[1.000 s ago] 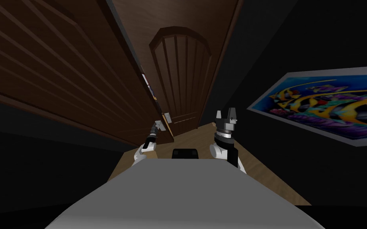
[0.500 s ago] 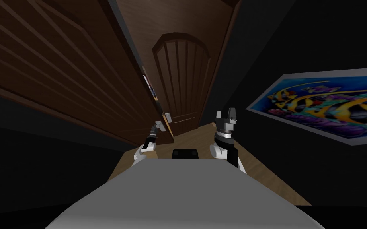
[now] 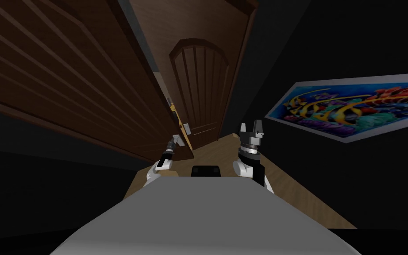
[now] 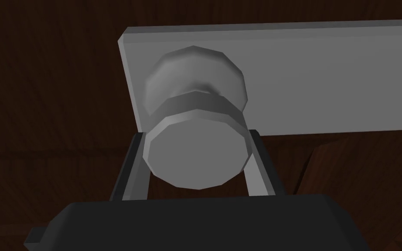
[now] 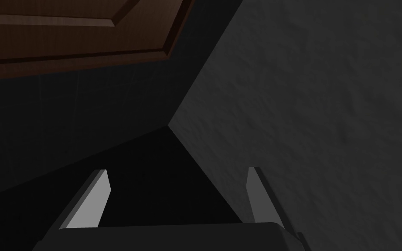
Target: Pull the door open
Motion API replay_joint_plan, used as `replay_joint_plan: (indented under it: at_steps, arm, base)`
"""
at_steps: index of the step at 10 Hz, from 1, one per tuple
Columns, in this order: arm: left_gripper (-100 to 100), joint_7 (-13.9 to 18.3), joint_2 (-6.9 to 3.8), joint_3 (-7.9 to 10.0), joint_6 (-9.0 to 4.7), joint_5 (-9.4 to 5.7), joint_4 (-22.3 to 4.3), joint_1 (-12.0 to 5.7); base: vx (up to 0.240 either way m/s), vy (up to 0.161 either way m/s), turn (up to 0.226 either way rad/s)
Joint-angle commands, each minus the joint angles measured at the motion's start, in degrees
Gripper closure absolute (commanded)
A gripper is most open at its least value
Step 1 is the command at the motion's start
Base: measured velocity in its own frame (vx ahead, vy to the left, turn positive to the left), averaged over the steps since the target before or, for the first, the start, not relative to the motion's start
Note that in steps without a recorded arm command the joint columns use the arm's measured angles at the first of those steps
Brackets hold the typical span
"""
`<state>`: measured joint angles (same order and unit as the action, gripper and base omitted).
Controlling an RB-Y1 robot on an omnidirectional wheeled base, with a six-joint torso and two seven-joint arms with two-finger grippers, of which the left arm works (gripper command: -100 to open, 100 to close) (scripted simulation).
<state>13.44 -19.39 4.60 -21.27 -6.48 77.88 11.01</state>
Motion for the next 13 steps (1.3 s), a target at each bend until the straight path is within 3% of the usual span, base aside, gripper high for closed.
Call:
replay_joint_plan:
  at_steps: [1, 5, 6, 7, 13]
  arm:
    - [100, 1.1, -0.98, -1.37, -0.65, -0.04, 0.3, 1.00]
    - [100, 3.6, -3.86, -4.38, -2.28, -0.21, 2.0, 3.19]
    - [100, 2.9, -3.53, -3.44, -1.93, -0.20, 1.5, 2.67]
    - [100, 4.0, -4.71, -4.40, -3.02, -0.24, 1.9, 3.96]
    - [100, 7.3, -9.05, -7.29, -7.12, -0.50, 3.9, 8.01]
  base:
    - [-0.202, 0.081, -0.129]
    - [-0.238, 0.092, -0.179]
    - [-0.110, 0.035, -0.029]
    - [-0.157, 0.065, -0.134]
    - [-0.232, 0.089, -0.144]
